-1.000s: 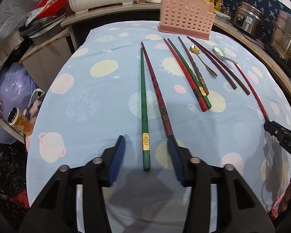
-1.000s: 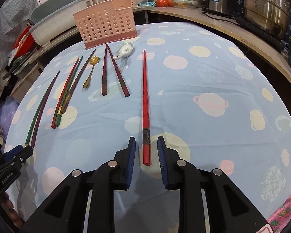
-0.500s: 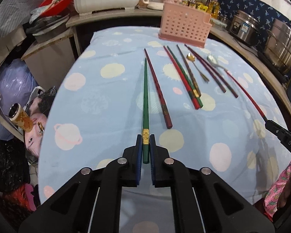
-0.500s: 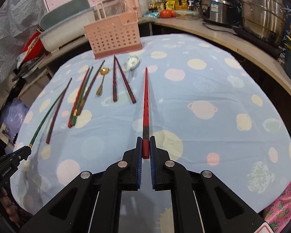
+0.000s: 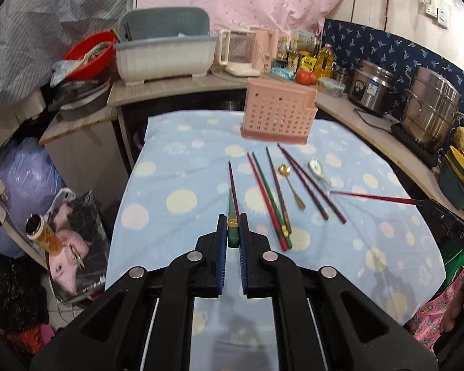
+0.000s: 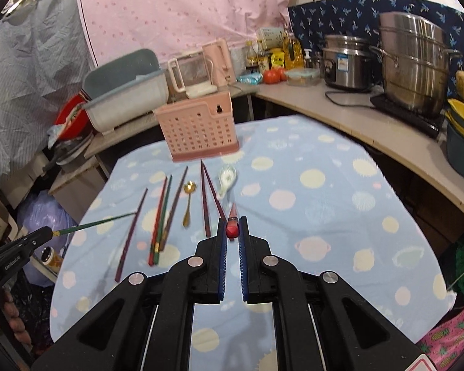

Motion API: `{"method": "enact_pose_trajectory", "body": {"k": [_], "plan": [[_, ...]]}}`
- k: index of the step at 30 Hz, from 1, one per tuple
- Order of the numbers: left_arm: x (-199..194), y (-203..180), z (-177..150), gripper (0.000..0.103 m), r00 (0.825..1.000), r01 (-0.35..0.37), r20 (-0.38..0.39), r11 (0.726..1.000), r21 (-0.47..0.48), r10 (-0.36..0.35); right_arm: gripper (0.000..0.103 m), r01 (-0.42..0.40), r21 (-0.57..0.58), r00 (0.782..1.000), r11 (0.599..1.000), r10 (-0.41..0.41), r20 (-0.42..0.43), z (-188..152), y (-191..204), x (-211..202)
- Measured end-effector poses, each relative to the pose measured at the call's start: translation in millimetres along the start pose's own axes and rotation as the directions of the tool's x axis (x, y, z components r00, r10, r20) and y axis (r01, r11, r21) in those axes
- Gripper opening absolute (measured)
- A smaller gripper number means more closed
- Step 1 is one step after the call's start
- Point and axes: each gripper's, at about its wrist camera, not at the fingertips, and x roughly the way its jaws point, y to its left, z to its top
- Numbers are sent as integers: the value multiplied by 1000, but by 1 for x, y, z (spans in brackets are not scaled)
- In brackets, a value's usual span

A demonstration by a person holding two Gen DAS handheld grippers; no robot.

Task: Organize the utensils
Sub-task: 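Lift both held chopsticks and carry them over the pink utensil holder, then open both tools to drop the chopsticks into the pink holder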

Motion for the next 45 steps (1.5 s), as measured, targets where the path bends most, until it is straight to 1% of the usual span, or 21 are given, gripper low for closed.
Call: {"method": "enact_pose_trajectory", "body": {"k": [3, 6, 10, 16, 20, 24, 25, 29, 33, 35, 40, 43, 45], "plan": [[-1, 2, 19, 7, 999, 19, 26, 1000, 6, -20, 7, -18, -3, 999, 1000, 18, 32, 17, 0, -7], [0, 3, 38, 7, 999, 9, 51, 1000, 10, -9, 7, -28, -12, 998, 1000, 29, 64, 33, 0, -12], [-6, -1, 65, 7, 994, -2, 106, 1000, 20, 0, 7, -24, -28, 994, 999, 27, 109, 54, 2, -16], [-16, -15, 109, 7, 980, 9, 199, 999, 38, -16, 7, -31, -27, 987, 999, 35, 157, 90, 0, -10], [-12, -24, 143, 7, 967, 9, 255, 999, 38, -19, 7, -43, -26, 981, 999, 47, 186, 121, 2, 2], [0, -32, 180, 7, 957, 13, 291, 1000, 24, -20, 7, -54, -15, 975, 998, 56, 215, 156, 4, 19], [4, -35, 192, 7, 952, 21, 304, 999, 24, -27, 7, -61, -10, 973, 998, 62, 222, 166, 5, 23], [17, -48, 230, 7, 932, -1, 362, 1000, 18, -5, 7, -70, 3, 959, 998, 67, 274, 209, 9, 46], [35, -61, 269, 7, 917, -6, 398, 1000, 22, -3, 7, -76, 12, 946, 997, 68, 317, 250, 17, 73], [47, -65, 285, 7, 914, -5, 407, 1000, 17, -3, 7, -80, 19, 938, 997, 69, 339, 269, 20, 88], [79, -67, 314, 7, 909, 11, 418, 1000, 5, -12, 7, -100, 43, 919, 994, 76, 386, 302, 23, 119], [101, -70, 328, 7, 911, 6, 412, 1000, 12, -10, 7, -113, 65, 923, 991, 81, 376, 313, 22, 142], [117, -71, 331, 7, 914, -1, 406, 1000, 16, -5, 7, -113, 74, 931, 991, 80, 355, 314, 21, 160]]}}
